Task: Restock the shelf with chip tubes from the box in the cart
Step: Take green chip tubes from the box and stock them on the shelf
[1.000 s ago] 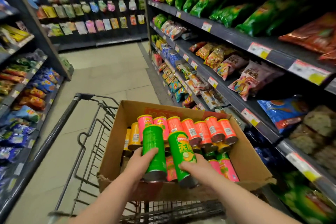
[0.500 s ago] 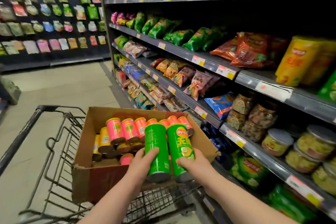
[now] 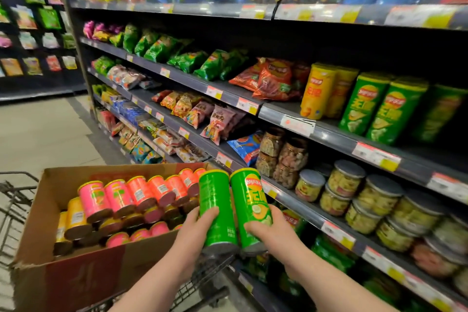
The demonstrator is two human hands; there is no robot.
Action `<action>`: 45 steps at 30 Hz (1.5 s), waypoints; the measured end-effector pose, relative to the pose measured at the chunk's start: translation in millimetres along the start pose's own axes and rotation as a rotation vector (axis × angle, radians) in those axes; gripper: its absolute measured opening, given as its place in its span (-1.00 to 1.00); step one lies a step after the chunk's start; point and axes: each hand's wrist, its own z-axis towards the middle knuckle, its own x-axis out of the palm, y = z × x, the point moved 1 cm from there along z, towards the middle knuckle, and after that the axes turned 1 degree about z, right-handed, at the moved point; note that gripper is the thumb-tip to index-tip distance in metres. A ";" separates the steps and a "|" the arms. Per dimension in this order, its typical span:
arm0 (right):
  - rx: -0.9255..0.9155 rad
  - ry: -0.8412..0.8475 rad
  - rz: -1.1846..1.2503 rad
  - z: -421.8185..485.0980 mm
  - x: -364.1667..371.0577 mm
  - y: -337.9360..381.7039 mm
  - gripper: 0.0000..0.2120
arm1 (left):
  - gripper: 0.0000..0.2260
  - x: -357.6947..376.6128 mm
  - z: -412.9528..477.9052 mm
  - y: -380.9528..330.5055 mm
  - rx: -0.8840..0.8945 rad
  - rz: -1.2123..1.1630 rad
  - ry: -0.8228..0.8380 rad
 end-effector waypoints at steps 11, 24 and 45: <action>-0.013 -0.216 0.075 -18.9 -124.5 -11.2 -0.36 | -0.81 143.5 6.8 -8.4 0.048 0.018 0.207; -0.229 -0.364 0.083 -26.5 -288.3 6.7 -0.53 | -0.81 299.8 -2.6 -40.6 0.169 -0.047 0.302; -0.151 -0.683 -0.141 72.5 -431.2 22.1 -0.24 | -0.84 384.7 17.2 -53.7 0.262 -0.045 0.299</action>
